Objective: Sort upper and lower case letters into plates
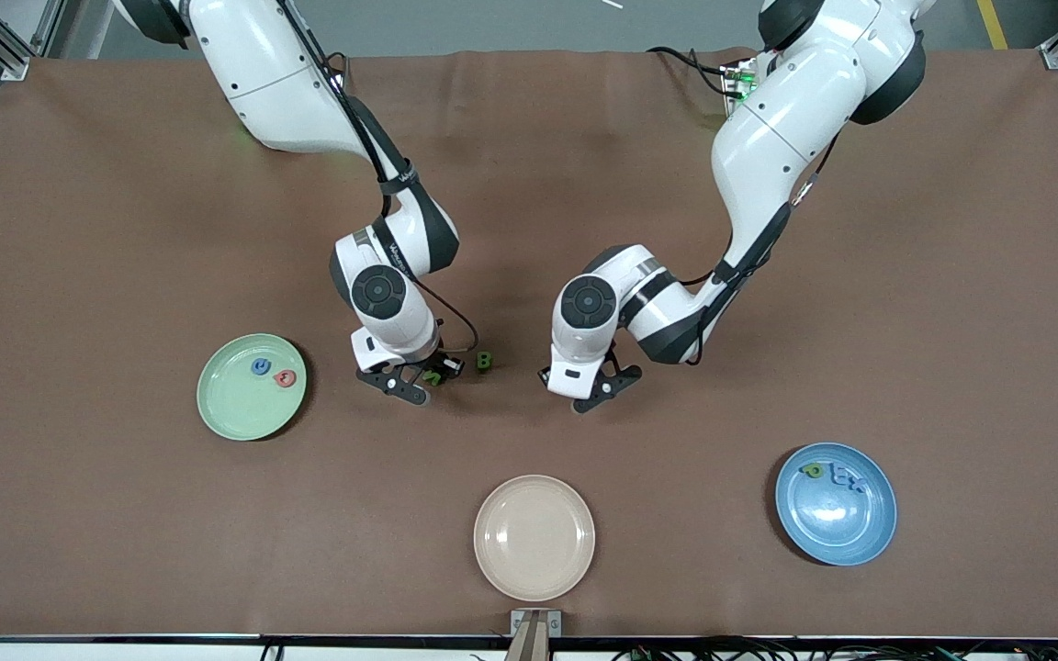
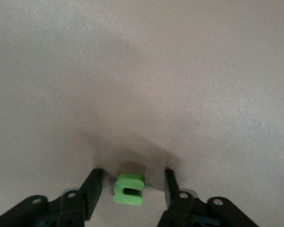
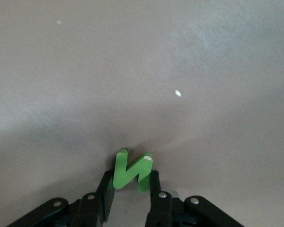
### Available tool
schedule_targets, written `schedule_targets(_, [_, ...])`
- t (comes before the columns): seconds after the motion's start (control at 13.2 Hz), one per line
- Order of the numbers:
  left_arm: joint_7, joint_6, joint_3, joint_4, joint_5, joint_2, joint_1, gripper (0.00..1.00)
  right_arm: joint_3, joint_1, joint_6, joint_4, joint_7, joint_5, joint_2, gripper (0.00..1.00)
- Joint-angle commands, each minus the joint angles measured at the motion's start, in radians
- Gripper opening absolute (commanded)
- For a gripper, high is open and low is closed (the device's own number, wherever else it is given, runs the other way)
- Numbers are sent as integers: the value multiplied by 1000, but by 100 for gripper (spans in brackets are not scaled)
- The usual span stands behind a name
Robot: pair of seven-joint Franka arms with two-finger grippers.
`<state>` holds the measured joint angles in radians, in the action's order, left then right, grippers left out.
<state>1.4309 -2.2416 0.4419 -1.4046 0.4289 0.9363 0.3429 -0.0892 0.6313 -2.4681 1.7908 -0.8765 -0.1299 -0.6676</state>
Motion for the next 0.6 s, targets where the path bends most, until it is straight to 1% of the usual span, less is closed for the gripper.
schedule_targets(0.0, [-17,3,-15,13,1,-2,13,50,-6,-7,46,38,5,-8,37,0])
schedule_targets(0.15, [-18,8,-15,13,13,-2,13,34,-21,-60,121,38,127,-8,97,0])
schedule_targets(0.23, [-18,8,-15,13,16,-2,15,25,-32,-106,165,38,236,-8,129,0])
schedule_targets(0.38, [-17,10,-15,13,16,-4,15,9,-35,-213,211,41,454,-7,166,0])
schedule_targets(0.45, [-17,11,-15,13,17,-8,13,2,-35,-272,216,48,566,-8,177,0])
schedule_targets(0.53, [-18,13,-15,13,18,-11,13,1,-35,-333,209,70,690,-7,186,0])
